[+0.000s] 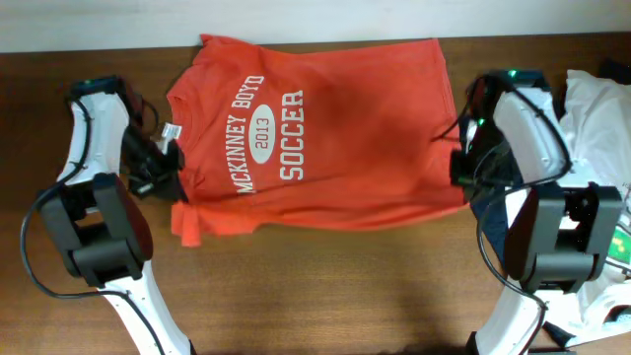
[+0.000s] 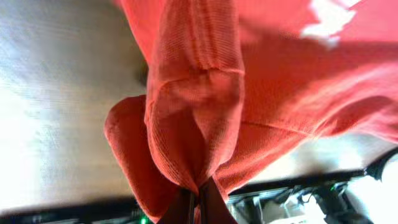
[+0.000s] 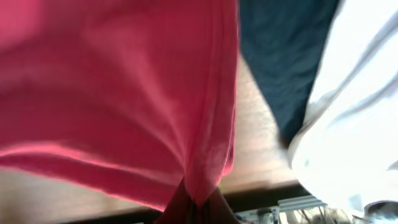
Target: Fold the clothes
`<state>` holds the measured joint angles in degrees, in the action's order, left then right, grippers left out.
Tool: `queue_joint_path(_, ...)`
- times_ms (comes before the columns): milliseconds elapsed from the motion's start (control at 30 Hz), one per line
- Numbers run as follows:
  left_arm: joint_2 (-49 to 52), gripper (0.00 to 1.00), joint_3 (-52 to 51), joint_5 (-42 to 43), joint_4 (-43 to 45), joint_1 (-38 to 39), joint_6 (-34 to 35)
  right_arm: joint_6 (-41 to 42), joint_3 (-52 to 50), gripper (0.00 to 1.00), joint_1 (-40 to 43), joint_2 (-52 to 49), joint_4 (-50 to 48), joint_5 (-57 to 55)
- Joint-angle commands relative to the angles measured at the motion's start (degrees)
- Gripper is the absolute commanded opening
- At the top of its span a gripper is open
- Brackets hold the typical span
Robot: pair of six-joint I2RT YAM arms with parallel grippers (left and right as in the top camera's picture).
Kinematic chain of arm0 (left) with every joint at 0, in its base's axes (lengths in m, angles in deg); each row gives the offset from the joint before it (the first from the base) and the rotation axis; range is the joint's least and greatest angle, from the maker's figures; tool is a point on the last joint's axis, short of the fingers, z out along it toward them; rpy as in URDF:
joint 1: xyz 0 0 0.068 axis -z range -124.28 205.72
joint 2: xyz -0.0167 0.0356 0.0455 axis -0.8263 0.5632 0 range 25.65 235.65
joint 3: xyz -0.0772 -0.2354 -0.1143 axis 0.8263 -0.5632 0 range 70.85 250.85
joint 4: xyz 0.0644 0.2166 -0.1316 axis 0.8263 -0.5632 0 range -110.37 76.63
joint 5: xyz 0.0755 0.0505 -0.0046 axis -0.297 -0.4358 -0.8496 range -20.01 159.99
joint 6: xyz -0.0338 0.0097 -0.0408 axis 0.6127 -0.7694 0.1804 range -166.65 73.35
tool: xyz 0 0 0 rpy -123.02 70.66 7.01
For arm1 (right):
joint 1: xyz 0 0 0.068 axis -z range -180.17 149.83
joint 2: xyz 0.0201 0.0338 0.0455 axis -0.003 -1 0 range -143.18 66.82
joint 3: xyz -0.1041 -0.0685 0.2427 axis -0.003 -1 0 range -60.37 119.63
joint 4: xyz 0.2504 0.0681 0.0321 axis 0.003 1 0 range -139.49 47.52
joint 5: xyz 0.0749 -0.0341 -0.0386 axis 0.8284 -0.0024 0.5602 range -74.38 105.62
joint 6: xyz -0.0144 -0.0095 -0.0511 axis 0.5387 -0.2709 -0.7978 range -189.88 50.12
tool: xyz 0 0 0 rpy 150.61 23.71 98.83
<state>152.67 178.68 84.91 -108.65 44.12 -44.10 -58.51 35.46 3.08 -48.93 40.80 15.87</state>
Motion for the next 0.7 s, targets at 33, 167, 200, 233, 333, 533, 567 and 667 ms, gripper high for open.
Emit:
queue_joint_path(33,-3.93,0.0,-12.81,-4.44,4.07,-0.28,-0.24,-0.15,-10.88,0.04,0.5,2.93,-3.61,1.03)
queue_joint_path(167,-24.44,0.0,-33.05,-9.44,15.21,-5.84,6.73,2.99,-23.45,0.04,0.52,14.62,-7.3,1.03)
queue_joint_path(200,-32.65,0.0,-36.61,-9.22,16.26,-9.75,7.56,4.42,-26.32,0.04,0.55,21.07,-7.65,0.98)
queue_joint_path(233,-35.67,0.0,-37.57,-9.2,16.2,-11.32,8.13,5.11,-26.97,0.04,0.55,23.41,-7.65,0.94)
queue_joint_path(333,-43.39,0.0,-39.8,-9.2,15.76,-13.77,8.55,5.66,-28.09,0.04,0.55,30.4,-5.44,0.94)
queue_joint_path(533,-46.25,0.0,-40.44,-4.57,23.78,-13.7,9.77,5.62,-28.44,0.04,0.52,31.85,-13.75,0.68)
queue_joint_path(567,-46.12,0.0,-40.65,-2.08,27.17,-13.7,10.71,5.4,-28.44,0.04,0.52,31.8,-19.47,0.81)
queue_joint_path(667,-42.62,0.0,-43.25,3.48,38.56,-13.0,10.71,5.4,-28.44,0.04,0.52,31.69,-30.84,0.81)
